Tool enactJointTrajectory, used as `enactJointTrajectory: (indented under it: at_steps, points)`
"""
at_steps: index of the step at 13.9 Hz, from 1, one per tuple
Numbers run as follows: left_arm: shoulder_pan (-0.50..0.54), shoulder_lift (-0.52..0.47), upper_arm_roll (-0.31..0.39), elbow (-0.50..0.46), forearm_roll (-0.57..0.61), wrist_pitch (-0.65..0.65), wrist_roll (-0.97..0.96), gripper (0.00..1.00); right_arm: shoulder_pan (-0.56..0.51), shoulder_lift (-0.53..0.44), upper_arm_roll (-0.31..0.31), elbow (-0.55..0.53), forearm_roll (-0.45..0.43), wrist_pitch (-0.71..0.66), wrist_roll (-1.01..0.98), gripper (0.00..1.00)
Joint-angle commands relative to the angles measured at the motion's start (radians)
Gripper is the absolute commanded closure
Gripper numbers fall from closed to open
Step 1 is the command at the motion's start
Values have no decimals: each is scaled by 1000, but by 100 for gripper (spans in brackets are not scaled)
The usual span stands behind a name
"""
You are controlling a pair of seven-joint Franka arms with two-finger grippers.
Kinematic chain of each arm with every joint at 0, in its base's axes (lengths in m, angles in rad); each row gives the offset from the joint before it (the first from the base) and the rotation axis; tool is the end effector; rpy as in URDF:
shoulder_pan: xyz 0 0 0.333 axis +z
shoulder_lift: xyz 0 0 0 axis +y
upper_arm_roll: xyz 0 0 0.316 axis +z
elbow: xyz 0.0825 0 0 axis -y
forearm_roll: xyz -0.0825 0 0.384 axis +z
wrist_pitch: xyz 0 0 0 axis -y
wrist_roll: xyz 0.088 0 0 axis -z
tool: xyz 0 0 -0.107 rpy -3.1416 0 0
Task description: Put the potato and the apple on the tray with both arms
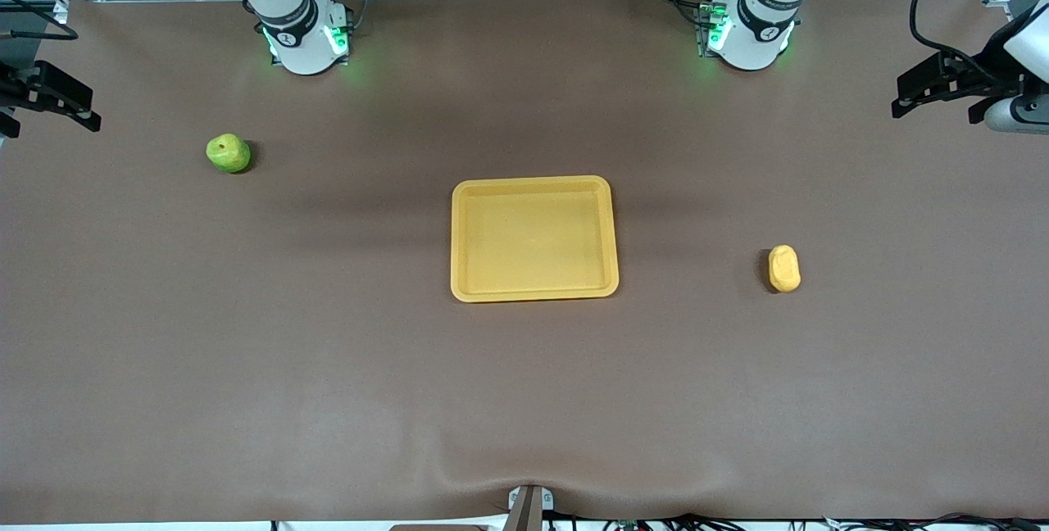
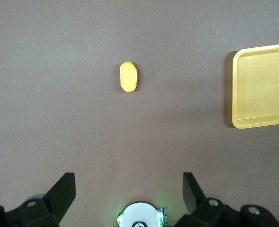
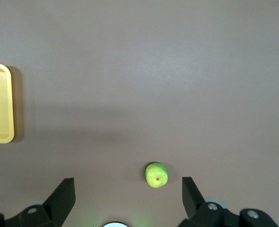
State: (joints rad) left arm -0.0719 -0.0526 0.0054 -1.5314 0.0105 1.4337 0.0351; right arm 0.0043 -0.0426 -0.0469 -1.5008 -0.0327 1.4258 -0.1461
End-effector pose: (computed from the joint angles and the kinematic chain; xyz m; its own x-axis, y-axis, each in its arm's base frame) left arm 0.5226 -0.0335 0.6595 0.9940 -0.0999 -0.0454 -0.1004 -0.9949 -0.0086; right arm 0.5251 -0.0269 0.6676 0.9945 0.0987 -0.0365 0.0996 -0.9947 0.0255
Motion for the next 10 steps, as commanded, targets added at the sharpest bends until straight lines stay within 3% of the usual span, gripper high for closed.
enactJointTrajectory:
  at_steps: [1,5,10]
  points:
    - [1,-10,2,8,6,-13,9,0,-13,10,9,22,-10,-21,8,0]
    - [0,-4,-1,11,-1,-24,-1,0,-15,10,9,22,-10,-21,8,0]
    - [0,81,-2,-26,2,3,6,0,-17,10,9,22,-9,-22,8,0]
